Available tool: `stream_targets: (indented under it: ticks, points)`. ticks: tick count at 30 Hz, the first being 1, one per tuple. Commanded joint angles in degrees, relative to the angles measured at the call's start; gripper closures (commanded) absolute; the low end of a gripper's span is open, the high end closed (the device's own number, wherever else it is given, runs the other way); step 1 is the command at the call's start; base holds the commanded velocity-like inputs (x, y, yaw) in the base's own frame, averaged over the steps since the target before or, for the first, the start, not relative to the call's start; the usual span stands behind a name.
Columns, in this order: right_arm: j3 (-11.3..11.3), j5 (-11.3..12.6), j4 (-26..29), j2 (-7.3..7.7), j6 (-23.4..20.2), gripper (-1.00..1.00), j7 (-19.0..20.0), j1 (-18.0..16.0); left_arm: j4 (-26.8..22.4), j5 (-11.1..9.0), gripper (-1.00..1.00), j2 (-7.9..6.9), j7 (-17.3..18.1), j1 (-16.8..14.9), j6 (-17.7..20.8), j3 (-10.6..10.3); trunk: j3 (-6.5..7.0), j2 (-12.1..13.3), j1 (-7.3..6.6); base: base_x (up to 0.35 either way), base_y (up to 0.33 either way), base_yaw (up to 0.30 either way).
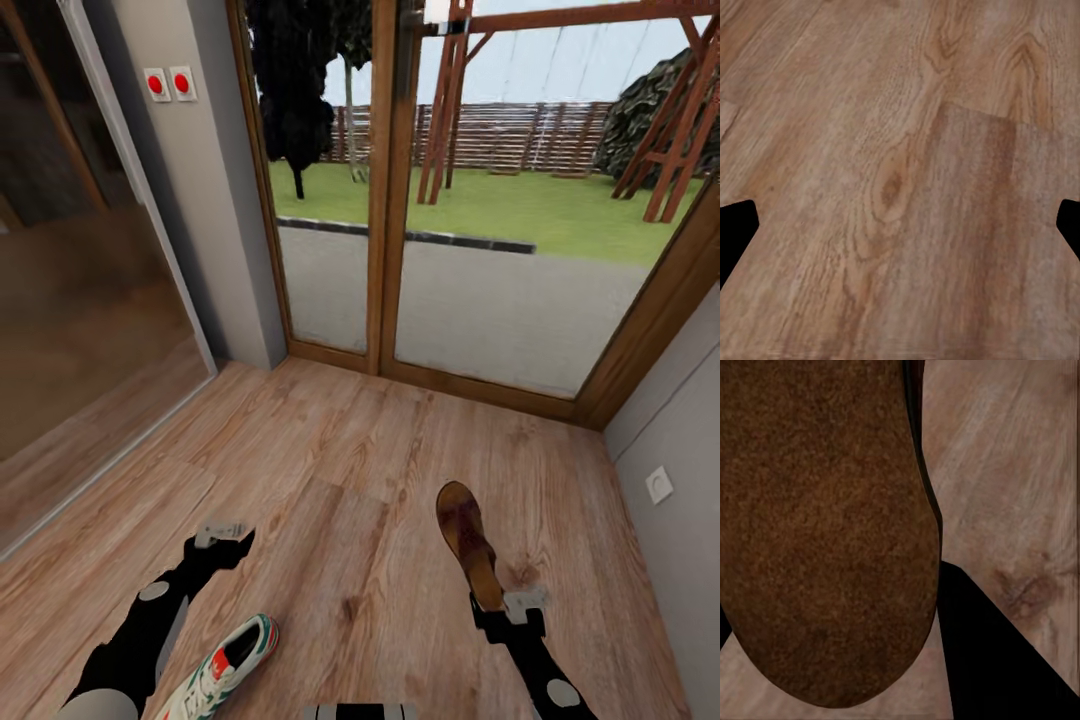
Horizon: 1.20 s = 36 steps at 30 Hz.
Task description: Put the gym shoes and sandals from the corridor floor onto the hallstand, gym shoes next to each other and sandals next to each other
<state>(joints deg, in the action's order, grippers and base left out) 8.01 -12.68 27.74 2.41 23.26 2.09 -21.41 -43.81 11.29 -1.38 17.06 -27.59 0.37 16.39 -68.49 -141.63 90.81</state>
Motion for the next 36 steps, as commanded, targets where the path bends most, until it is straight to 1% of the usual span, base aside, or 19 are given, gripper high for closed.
stream_targets:
  ticks: [1, 3, 4, 6, 8, 9, 12, 15, 20, 25, 31, 36]
  points:
    - [0.47, -0.34, -0.02, 0.03, 1.74, 1.00, 0.24, 0.96, -0.05, 0.48, -1.00, 0.06, 0.38, 1.31, -1.35, 1.21, 0.24, 0.40, -0.24, 0.000, 0.000, 0.000]
    - [0.54, -0.33, -0.04, 0.19, 3.76, 1.00, 0.22, 1.97, -0.05, 0.48, -1.00, 0.09, 0.36, 2.86, -3.56, 2.60, 0.78, 1.20, -0.68, 0.000, 0.000, 0.000]
    - [0.58, -0.29, -0.05, 0.30, 5.16, 1.00, 0.20, 3.19, 0.00, 0.46, -1.00, 0.21, 0.35, 4.34, -5.84, 3.85, 1.05, 1.60, -0.89, 0.000, 0.000, 0.000]
    - [1.17, -0.22, -0.05, 0.36, 6.15, 1.00, 0.20, 4.29, 0.02, 0.39, -1.00, 0.33, 0.30, 5.60, -7.48, 4.61, 1.59, 2.41, -1.33, 0.000, 0.000, 0.000]
    - [8.38, -0.18, -0.11, 0.30, 7.00, 1.00, 0.39, 5.89, -0.03, 0.39, -1.00, 0.53, 0.26, 7.28, -8.71, 5.14, 2.13, 3.21, -1.77, 0.000, 0.000, 0.000]
    - [9.54, -0.20, -0.27, 0.26, 7.02, 1.00, 0.45, 6.04, -0.04, 0.36, -1.00, 0.57, 0.26, 7.56, -8.78, 5.17, 2.40, 3.61, -1.99, 0.000, 0.000, 0.000]
    - [10.92, -0.27, -1.88, 0.06, 7.09, 1.00, 0.52, 6.21, -0.04, 0.36, -1.00, 0.69, 0.25, 7.91, -8.86, 5.21, 3.20, 4.81, -2.65, 0.000, 0.000, 0.000]
    - [11.37, -0.32, -3.39, -0.08, 7.13, 1.00, 0.54, 6.27, -0.01, 0.32, -1.00, 0.78, 0.24, 8.02, -8.89, 5.22, 4.01, 6.02, -3.31, 0.000, 0.000, 0.000]
    - [11.49, -0.40, -4.12, -0.18, 7.22, 1.00, 0.55, 6.29, 0.03, 0.25, -1.00, 0.84, 0.25, 8.07, -8.97, 5.23, 5.36, 8.02, -4.41, 0.000, 0.000, 0.000]
    - [11.54, -0.41, -4.26, -0.13, 7.24, 1.00, 0.55, 6.30, 0.04, 0.21, -1.00, 0.85, 0.26, 8.08, -9.19, 5.23, 5.81, 8.02, -4.41, 0.000, 0.000, 0.000]
    - [11.54, -0.41, -4.28, -0.12, 7.26, 1.00, 0.55, 6.30, 0.08, 0.22, -1.00, 0.93, 0.26, 8.08, -10.36, 5.23, 6.34, 8.02, -4.41, 0.000, 0.000, 0.000]
    - [11.53, -0.38, -4.23, -0.12, 7.30, 1.00, 0.55, 6.30, 0.91, 0.28, -1.00, 0.87, 0.24, 8.08, -10.67, 5.23, 6.79, 8.02, -4.41, 0.000, 0.000, 0.000]
